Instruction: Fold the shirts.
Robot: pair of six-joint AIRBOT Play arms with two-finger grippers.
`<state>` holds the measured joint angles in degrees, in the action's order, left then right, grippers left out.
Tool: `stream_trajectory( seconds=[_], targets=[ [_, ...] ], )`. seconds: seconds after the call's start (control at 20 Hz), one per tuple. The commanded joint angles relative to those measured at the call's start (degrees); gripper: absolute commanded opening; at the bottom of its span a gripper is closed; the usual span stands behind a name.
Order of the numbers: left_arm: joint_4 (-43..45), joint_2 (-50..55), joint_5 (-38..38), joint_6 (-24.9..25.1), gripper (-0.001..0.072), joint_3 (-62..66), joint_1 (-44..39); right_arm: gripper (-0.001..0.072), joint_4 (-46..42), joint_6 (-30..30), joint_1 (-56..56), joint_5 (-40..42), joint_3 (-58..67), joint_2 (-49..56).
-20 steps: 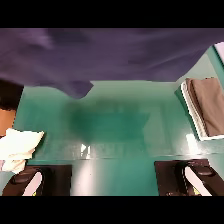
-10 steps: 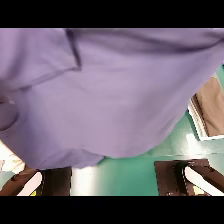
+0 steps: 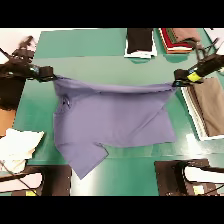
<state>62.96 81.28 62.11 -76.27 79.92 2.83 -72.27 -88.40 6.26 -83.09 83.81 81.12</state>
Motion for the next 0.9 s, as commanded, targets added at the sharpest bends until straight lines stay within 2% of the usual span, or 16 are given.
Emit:
stream_trajectory(
  seconds=[0.0, 0.15, 0.3, 0.45, 0.85],
  targets=[
    [-0.39, 7.58, -5.09, 1.14, 0.0023, 2.89, -0.76, 0.0019, 2.69, -0.07, 0.00, 5.66, 4.17, 7.43],
    [1.40, 7.72, -3.52, 1.33, 0.0024, 7.06, -0.63, 0.0020, 2.67, 0.24, 0.00, 6.62, 11.04, 9.38],
    [6.40, 7.74, 3.37, 1.31, 0.0024, 8.57, -0.63, 0.0019, 1.51, 1.97, 0.00, 4.42, 12.31, 8.63],
    [8.39, 7.76, 9.68, 1.33, 0.0024, 6.36, -0.63, 0.0019, 0.00, 2.80, 0.00, 4.59, 5.44, 5.73],
    [8.63, 7.76, 10.99, 1.31, 0.0024, -3.58, -0.66, 0.0020, 0.24, 2.86, 0.00, 10.29, -16.09, -0.04]
  ],
)
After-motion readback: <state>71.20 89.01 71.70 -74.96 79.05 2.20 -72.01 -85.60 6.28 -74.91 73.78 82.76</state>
